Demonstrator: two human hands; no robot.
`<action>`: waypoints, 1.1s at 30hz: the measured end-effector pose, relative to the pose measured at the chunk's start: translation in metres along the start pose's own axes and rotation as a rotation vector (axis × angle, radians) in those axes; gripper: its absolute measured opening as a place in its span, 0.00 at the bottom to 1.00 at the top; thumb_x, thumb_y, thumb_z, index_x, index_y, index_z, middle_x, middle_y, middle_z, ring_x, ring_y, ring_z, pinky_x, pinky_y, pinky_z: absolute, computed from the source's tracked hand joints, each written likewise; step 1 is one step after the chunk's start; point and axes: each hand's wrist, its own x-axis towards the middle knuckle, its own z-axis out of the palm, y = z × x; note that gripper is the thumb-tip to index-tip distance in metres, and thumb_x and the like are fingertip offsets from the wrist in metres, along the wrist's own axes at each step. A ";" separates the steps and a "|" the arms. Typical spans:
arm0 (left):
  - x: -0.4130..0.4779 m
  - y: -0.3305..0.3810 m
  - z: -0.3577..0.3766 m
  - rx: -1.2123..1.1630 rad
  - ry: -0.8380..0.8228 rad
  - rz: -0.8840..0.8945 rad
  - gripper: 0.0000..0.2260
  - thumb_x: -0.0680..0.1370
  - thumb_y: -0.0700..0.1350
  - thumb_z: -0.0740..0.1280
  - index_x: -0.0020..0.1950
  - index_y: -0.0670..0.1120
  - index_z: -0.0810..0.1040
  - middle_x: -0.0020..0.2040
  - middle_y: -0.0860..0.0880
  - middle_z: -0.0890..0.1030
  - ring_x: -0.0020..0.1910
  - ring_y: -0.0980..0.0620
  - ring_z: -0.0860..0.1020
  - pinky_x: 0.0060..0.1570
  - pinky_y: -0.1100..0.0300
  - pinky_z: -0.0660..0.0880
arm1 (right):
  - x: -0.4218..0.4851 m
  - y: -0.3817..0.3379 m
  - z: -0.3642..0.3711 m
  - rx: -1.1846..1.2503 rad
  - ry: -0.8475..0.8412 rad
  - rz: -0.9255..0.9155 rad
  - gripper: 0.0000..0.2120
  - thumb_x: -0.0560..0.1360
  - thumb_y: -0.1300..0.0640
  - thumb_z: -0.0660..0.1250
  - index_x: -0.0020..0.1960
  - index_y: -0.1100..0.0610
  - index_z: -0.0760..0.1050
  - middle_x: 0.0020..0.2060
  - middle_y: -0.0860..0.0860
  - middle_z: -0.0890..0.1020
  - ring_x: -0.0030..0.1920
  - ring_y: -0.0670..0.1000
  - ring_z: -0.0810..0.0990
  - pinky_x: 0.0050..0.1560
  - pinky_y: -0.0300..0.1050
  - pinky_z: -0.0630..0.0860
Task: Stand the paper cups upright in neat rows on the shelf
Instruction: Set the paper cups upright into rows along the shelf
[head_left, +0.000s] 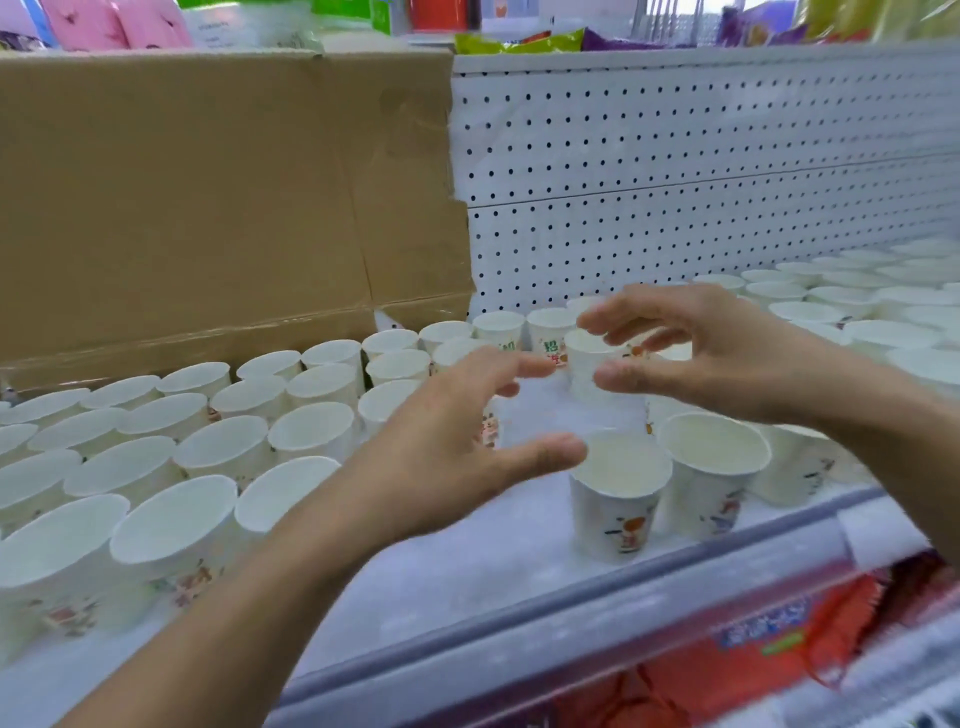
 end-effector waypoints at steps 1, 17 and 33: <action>0.000 0.006 0.012 -0.005 -0.013 -0.004 0.33 0.66 0.70 0.66 0.69 0.60 0.69 0.64 0.66 0.71 0.59 0.68 0.70 0.61 0.62 0.71 | -0.013 0.007 -0.005 -0.034 0.024 0.008 0.26 0.63 0.32 0.67 0.58 0.42 0.77 0.54 0.37 0.80 0.55 0.38 0.78 0.58 0.47 0.76; 0.002 0.039 0.044 0.090 0.028 -0.337 0.32 0.63 0.63 0.76 0.65 0.60 0.71 0.55 0.62 0.77 0.54 0.59 0.75 0.59 0.52 0.73 | -0.034 0.038 -0.028 -0.275 -0.476 -0.023 0.36 0.61 0.40 0.78 0.64 0.32 0.64 0.53 0.35 0.73 0.55 0.34 0.70 0.54 0.34 0.69; -0.031 -0.026 -0.042 0.328 -0.102 -0.449 0.33 0.62 0.64 0.76 0.65 0.62 0.69 0.55 0.63 0.78 0.57 0.59 0.72 0.65 0.49 0.64 | 0.025 -0.027 0.064 -0.180 -0.346 -0.050 0.44 0.64 0.35 0.74 0.73 0.46 0.59 0.66 0.46 0.73 0.54 0.44 0.69 0.56 0.42 0.70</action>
